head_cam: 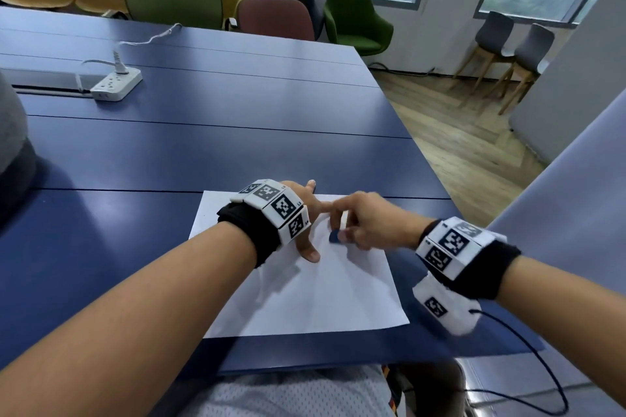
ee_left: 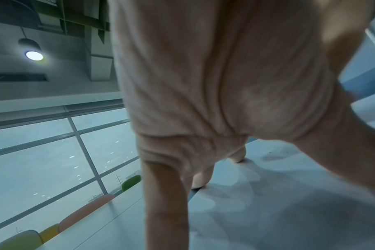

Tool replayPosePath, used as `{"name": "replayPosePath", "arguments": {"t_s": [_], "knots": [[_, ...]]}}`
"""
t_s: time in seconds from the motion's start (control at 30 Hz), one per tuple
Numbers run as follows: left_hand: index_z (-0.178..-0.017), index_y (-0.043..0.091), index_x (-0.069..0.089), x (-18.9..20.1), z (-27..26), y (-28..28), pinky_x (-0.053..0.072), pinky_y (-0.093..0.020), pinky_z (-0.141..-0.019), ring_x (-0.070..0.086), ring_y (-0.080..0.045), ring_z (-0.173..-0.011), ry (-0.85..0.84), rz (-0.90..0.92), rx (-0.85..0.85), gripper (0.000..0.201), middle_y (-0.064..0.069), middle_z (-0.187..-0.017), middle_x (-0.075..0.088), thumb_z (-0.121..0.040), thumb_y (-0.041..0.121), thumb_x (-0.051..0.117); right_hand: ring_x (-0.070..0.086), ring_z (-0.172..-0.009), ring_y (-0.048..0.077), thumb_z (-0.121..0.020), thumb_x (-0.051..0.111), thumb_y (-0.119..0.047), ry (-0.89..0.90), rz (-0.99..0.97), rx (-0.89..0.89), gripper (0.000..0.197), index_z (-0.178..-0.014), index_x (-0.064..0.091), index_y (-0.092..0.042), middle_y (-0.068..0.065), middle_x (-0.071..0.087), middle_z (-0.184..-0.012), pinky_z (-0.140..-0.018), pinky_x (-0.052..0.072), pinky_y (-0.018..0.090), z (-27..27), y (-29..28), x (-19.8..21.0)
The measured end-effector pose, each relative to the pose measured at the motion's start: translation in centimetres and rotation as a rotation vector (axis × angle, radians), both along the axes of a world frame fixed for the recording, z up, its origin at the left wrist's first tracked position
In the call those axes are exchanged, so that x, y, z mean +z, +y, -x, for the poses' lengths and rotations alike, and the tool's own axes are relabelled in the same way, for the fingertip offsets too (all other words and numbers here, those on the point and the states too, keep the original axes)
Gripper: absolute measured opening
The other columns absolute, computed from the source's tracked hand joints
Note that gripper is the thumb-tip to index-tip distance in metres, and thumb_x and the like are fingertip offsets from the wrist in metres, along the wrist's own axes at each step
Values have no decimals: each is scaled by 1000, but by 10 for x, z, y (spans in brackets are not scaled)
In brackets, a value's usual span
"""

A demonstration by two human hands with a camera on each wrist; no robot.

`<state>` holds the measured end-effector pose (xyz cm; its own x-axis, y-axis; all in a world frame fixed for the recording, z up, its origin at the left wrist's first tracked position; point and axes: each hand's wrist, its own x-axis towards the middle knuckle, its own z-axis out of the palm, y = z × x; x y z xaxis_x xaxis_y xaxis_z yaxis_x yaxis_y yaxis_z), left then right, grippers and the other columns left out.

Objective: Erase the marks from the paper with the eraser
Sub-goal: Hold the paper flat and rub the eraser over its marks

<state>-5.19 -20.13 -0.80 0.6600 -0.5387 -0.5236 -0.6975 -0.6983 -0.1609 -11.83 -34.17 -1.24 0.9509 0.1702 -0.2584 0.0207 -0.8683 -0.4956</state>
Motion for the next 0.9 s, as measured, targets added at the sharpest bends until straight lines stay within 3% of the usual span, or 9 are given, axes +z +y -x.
{"name": "replayPosePath", "arguments": {"t_s": [0.07,0.23,0.33,0.43,0.6,0.77,0.9], "knots": [[-144,61,3,1,1,-1,39,-53,-102,32,-47,-138,-10,-4,3,105,-6,-163,-8,-66,70,73,55,-45,11,-84,64,-9,-15,-13,-22,7,-86,62,-15,-1,59,-62,-53,50,24,-3,-5,-3],[-146,55,-11,1,1,-2,39,-52,-102,31,-48,-138,-23,-29,-2,116,-7,-162,-12,-66,71,71,52,-48,12,-84,65,-6,168,-3,159,9,-83,65,-15,2,61,-69,-51,47,21,8,0,1],[-145,58,-4,2,3,-1,41,-50,-100,37,-46,-135,-16,-3,-13,110,-9,-163,-7,-67,70,72,55,-47,13,-83,64,-7,37,33,82,6,-87,65,-12,5,63,-69,-53,49,22,-14,-11,2],[-146,56,-9,2,4,-2,41,-49,-99,37,-46,-134,-26,-20,-12,113,-11,-163,-7,-67,69,72,53,-44,7,-84,64,-8,-28,-6,-18,5,-85,63,-14,1,61,-66,-52,46,21,-16,-22,-1],[-147,52,-13,3,2,-3,36,-51,-104,29,-45,-140,-10,-46,7,117,-8,-162,-14,-68,69,71,55,-60,8,-81,69,-13,171,26,170,13,-79,67,-26,4,69,-81,-56,48,19,14,-22,0],[-146,53,-13,3,2,-4,34,-54,-106,25,-46,-142,-3,-51,20,117,-6,-162,-15,-67,70,71,51,-53,2,-82,65,-11,-8,87,-13,13,-80,64,-24,-5,63,-70,-52,38,12,3,-32,-3],[-146,55,-13,3,2,-3,34,-55,-105,23,-46,-142,0,-55,26,117,-6,-162,-16,-67,69,72,52,-61,2,-79,68,-13,157,77,159,17,-76,64,-29,-4,66,-76,-57,42,13,31,-25,-2]]}}
